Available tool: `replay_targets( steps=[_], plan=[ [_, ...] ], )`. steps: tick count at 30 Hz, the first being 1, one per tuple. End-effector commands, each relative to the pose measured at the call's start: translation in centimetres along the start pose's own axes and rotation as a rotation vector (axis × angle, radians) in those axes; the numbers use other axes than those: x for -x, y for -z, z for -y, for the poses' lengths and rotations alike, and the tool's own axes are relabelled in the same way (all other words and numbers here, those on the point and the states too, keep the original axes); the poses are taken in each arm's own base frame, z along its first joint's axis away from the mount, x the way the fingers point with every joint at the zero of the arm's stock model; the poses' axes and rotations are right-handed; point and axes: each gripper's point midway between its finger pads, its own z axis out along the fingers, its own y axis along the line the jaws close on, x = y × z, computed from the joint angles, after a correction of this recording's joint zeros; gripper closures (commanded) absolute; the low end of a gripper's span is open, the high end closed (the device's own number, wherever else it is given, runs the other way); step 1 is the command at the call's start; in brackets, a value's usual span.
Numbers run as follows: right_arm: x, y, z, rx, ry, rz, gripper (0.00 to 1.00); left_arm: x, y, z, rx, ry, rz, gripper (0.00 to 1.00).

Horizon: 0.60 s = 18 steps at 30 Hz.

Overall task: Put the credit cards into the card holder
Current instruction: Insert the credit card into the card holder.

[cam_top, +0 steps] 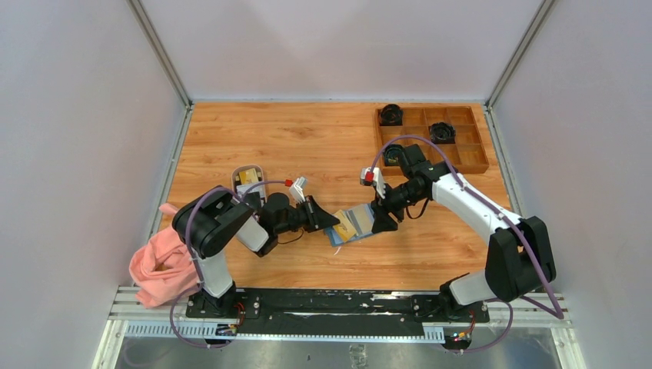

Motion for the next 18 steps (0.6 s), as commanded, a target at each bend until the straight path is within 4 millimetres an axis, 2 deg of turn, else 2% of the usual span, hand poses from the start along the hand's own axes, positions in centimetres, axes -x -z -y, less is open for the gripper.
replay_targets(
  steps=[1,18],
  plan=[
    [-0.3,0.1,0.1,0.001,-0.023,-0.008,0.43,1.5,-0.6,0.5,-0.025,-0.004,0.050,1.00],
    [-0.3,0.1,0.1,0.001,-0.025,-0.007,0.43,0.9,-0.5,-1.2,0.047,0.004,0.030,1.00]
  ],
)
